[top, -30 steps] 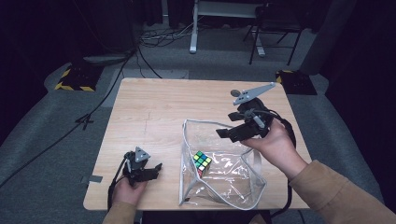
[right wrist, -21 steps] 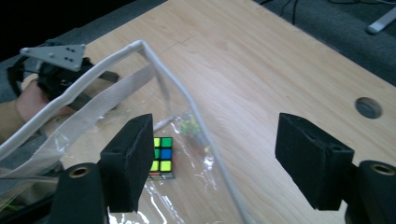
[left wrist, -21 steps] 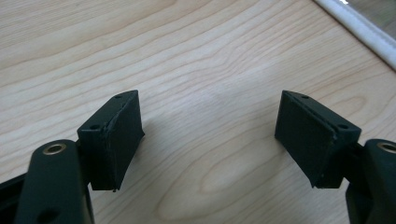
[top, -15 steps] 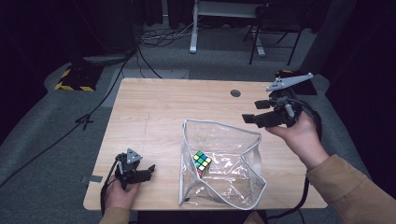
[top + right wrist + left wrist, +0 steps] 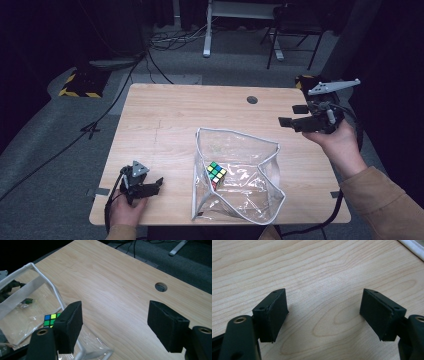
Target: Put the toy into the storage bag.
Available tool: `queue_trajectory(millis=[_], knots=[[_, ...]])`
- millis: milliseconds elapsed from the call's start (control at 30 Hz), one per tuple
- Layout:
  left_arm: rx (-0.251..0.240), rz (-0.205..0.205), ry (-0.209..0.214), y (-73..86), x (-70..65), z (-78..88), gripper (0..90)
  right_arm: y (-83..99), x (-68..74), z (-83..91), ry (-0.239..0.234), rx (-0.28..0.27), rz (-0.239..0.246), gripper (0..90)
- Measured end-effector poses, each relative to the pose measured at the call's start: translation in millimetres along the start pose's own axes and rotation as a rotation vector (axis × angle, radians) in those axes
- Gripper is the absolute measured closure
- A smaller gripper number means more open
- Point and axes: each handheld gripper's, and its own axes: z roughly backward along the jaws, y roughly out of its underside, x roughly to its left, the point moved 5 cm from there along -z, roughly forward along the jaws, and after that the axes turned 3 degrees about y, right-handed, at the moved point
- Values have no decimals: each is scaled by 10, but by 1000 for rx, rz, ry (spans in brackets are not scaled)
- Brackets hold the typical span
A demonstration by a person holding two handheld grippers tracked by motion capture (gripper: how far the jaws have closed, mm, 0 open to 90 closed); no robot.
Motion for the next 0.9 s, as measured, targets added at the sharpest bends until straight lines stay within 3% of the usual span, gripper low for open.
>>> queue_trajectory(millis=[367, 567, 733, 900], knots=[[-1, 2, 0, -1, 1, -1, 227, 262, -255, 30, 49, -18, -61, 285], [2, -2, 8, -2, 6, 0, 226, 465, -411, -43, 95, -33, -80, 285], [1, -16, 25, -1, 23, 2, 226, 693, -571, -155, 62, -36, -143, 286], [5, -30, 35, 11, 69, 17, 226, 852, -682, -209, 83, -40, -166, 286]])
